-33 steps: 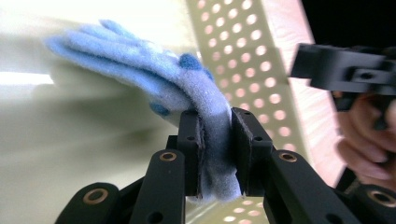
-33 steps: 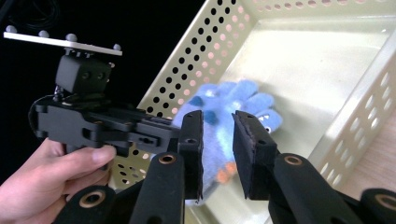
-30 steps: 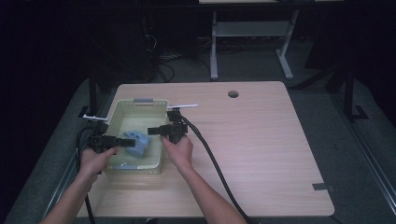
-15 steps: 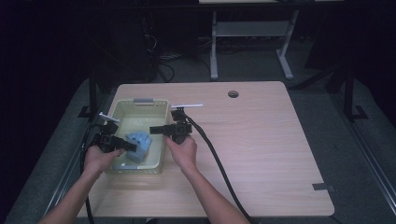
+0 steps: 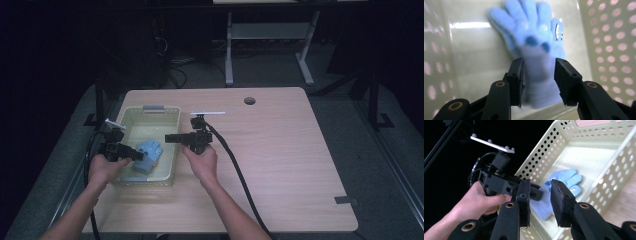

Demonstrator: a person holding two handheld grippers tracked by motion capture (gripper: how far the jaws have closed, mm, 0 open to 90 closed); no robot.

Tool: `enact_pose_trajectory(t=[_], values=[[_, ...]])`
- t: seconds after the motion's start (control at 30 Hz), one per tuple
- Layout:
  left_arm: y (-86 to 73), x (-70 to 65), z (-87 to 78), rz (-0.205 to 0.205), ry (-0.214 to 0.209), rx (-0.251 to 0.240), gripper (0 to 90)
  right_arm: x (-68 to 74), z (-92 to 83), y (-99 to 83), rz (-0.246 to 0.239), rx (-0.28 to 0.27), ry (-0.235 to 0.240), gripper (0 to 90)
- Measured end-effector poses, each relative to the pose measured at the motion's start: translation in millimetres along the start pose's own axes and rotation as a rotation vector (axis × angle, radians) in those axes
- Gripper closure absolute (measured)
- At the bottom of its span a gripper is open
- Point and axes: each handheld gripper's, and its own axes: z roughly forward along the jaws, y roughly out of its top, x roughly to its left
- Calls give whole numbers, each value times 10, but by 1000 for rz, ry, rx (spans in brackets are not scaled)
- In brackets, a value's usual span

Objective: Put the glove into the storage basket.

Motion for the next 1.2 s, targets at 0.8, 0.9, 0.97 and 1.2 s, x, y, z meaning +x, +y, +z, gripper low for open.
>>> enact_pose_trajectory(t=[0.8,0.9,0.97,1.2], values=[[68,-104,-139,11,-72,-95,595,-108,-277,-22,9,-32,-19,662],[75,-140,-123,19,-99,-95,579,-139,-319,-40,17,-36,-17,657],[79,-160,-117,31,-110,-105,572,-158,-345,-43,17,-35,-23,647],[100,-287,-131,51,-177,-146,525,-228,-492,-41,22,-55,-31,627]])
